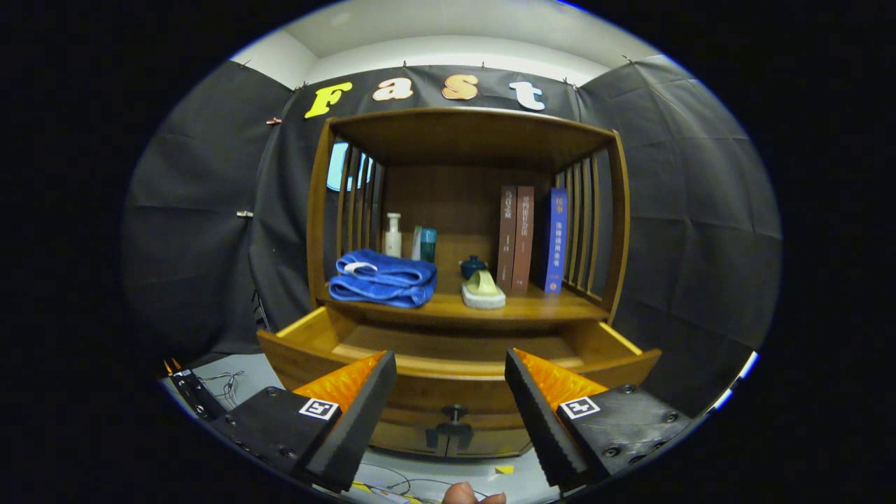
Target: Pull open the drawer, take out the items inside it, and place them on the countertop above the cabinet.
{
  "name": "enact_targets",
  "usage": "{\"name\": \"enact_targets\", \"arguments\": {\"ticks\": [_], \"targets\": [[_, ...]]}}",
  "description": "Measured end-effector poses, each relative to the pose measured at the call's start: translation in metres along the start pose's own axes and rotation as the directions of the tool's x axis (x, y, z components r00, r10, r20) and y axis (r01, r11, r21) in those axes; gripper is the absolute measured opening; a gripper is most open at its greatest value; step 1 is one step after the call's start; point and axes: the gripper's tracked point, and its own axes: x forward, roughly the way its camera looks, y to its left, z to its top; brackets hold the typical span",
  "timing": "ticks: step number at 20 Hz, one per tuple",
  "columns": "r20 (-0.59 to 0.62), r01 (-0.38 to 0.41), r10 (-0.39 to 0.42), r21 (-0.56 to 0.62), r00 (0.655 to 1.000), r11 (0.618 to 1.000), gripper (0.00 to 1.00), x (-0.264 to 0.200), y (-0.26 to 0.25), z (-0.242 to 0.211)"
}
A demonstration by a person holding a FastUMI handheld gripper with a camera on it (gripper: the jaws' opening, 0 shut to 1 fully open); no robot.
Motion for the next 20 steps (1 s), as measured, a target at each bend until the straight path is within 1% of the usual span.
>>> {"name": "enact_targets", "arguments": {"ticks": [2,5,7,15,16,17,20], "targets": [[-0.020,0.043,-0.042,0.035,0.999,0.998,0.99,0.001,-0.012,-0.029],[-0.035,0.054,-0.053,0.020,0.998,0.998,0.99,0.008,-0.019,-0.062],[-0.059,0.061,-0.058,0.057,0.997,0.997,0.99,0.015,-0.021,-0.077],[-0.058,0.063,-0.058,0.102,0.997,0.993,0.99,0.049,-0.018,-0.086],[-0.070,0.061,-0.053,0.116,0.996,0.991,1.00,0.053,-0.017,-0.090],[-0.077,0.041,-0.031,0.139,0.997,0.989,0.99,0.053,-0.010,-0.092],[-0.040,0.041,-0.037,0.113,0.999,0.993,0.99,0.056,-0.008,-0.089]]}}
